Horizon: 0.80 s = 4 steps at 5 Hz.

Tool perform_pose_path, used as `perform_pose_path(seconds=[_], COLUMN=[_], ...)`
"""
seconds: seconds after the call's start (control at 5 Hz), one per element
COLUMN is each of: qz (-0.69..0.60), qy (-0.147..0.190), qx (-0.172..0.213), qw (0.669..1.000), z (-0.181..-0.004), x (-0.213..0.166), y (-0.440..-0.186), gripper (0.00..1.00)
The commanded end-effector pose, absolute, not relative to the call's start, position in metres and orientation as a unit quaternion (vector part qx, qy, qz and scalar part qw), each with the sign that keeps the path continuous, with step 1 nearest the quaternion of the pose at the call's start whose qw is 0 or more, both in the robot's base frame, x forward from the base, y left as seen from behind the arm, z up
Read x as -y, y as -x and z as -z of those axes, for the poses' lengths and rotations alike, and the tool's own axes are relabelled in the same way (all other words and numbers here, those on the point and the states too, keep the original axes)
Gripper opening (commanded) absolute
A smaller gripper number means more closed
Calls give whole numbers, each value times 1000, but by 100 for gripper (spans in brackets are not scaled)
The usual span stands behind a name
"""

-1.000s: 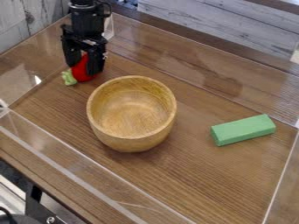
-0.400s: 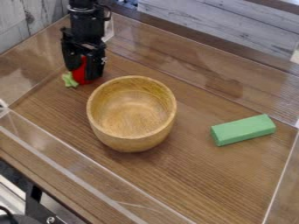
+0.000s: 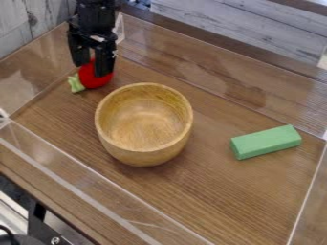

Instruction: Move the red object to the right side of the table

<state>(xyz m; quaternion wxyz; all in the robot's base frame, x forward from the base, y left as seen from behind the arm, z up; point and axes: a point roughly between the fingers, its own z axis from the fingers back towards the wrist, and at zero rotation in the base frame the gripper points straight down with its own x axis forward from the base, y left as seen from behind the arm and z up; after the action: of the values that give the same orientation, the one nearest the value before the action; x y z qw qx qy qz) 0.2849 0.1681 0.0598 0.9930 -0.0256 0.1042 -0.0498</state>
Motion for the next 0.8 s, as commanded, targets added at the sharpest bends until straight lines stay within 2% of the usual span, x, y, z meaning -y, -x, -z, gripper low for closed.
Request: perform_pose_path(seconds=[0.0,0.6], qz=[39,51], qy=[11,10], qx=[-82,-13], qw=[996,999], z=[-76,-141], x=[-175,-142], y=[-288,-291], gripper=[0,0])
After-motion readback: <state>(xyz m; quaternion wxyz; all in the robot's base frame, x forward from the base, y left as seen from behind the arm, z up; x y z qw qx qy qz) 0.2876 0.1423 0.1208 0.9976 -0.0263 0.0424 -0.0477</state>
